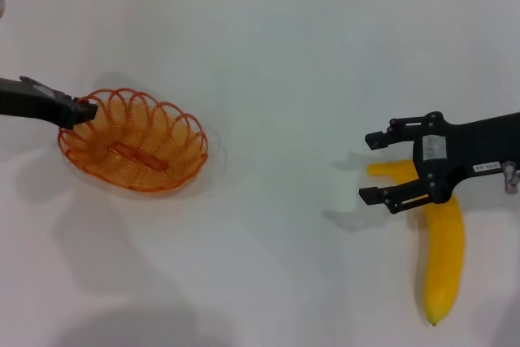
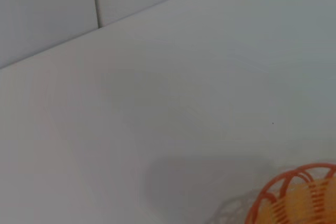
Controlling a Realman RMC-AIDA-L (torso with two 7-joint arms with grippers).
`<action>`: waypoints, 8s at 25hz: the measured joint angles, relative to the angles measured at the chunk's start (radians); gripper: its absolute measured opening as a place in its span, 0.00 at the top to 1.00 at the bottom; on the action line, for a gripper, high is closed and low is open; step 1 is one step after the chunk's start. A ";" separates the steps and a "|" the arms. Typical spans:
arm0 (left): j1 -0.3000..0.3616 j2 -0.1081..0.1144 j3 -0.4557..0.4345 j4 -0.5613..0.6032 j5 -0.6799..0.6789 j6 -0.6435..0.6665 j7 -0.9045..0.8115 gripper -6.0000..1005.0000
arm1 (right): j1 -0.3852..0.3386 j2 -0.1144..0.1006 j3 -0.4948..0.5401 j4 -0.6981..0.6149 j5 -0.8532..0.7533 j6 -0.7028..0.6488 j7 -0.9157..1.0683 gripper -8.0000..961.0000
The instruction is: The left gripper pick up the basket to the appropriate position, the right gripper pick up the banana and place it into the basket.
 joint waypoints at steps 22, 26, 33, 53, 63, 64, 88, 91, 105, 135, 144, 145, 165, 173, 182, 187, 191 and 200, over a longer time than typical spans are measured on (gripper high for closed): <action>0.013 0.002 -0.007 -0.072 -0.297 -0.004 0.107 0.91 | 0.011 0.000 0.000 0.010 0.002 0.002 0.000 0.08; 0.010 -0.002 -0.008 -0.100 -0.337 -0.016 0.129 0.92 | 0.012 0.000 0.000 0.012 0.002 0.002 0.000 0.08; 0.006 -0.003 -0.010 -0.187 -0.413 -0.050 0.169 0.92 | 0.019 0.000 0.000 0.014 0.002 0.002 0.000 0.08; 0.010 -0.003 -0.006 -0.382 -0.617 -0.116 0.300 0.92 | 0.022 0.001 -0.004 0.015 0.002 0.000 0.000 0.08; 0.025 -0.005 -0.005 -0.414 -0.626 -0.118 0.291 0.92 | 0.023 0.002 -0.002 0.016 0.002 0.000 0.000 0.08; 0.026 -0.005 -0.005 -0.415 -0.626 -0.118 0.290 0.92 | 0.023 0.002 -0.002 0.016 0.002 0.000 0.000 0.08; 0.035 -0.008 -0.003 -0.465 -0.684 -0.129 0.341 0.92 | 0.038 0.002 -0.006 0.040 0.002 0.000 -0.003 0.08; 0.035 -0.008 -0.003 -0.465 -0.684 -0.129 0.341 0.91 | 0.038 0.002 -0.005 0.040 0.002 0.000 -0.003 0.08; 0.035 -0.008 0.001 -0.473 -0.684 -0.129 0.352 0.74 | 0.038 0.002 -0.003 0.040 0.002 0.000 -0.002 0.08; 0.121 -0.013 0.000 -0.358 -0.805 -0.031 0.614 0.13 | 0.031 0.008 -0.004 0.041 0.002 0.009 -0.009 0.08; 0.180 -0.013 0.001 -0.297 -0.925 0.192 0.764 0.13 | 0.029 0.011 0.000 0.041 0.047 0.015 -0.033 0.08; 0.185 -0.013 0.002 -0.295 -0.931 0.225 0.788 0.13 | 0.029 0.011 0.000 0.041 0.054 0.018 -0.035 0.08; 0.263 -0.006 0.001 -0.288 -0.977 0.611 0.922 0.13 | -0.107 0.021 -0.129 -0.212 0.131 0.245 0.122 0.08; 0.266 -0.005 0.002 -0.287 -0.973 0.600 0.917 0.13 | -0.215 0.021 -0.271 -0.410 0.098 0.343 0.272 0.08; 0.259 -0.002 0.002 -0.267 -0.919 0.567 0.877 0.13 | -0.246 0.022 -0.321 -0.507 -0.019 0.354 0.407 0.08; 0.250 -0.002 0.005 -0.252 -0.884 0.527 0.831 0.13 | -0.257 0.023 -0.341 -0.542 -0.079 0.355 0.471 0.08; 0.250 -0.004 0.005 -0.202 -0.828 0.468 0.769 0.13 | -0.260 0.023 -0.345 -0.555 -0.109 0.355 0.496 0.08; 0.241 0.000 0.006 -0.185 -0.775 0.199 0.618 0.13 | -0.243 0.019 -0.345 -0.498 -0.103 0.376 0.485 0.08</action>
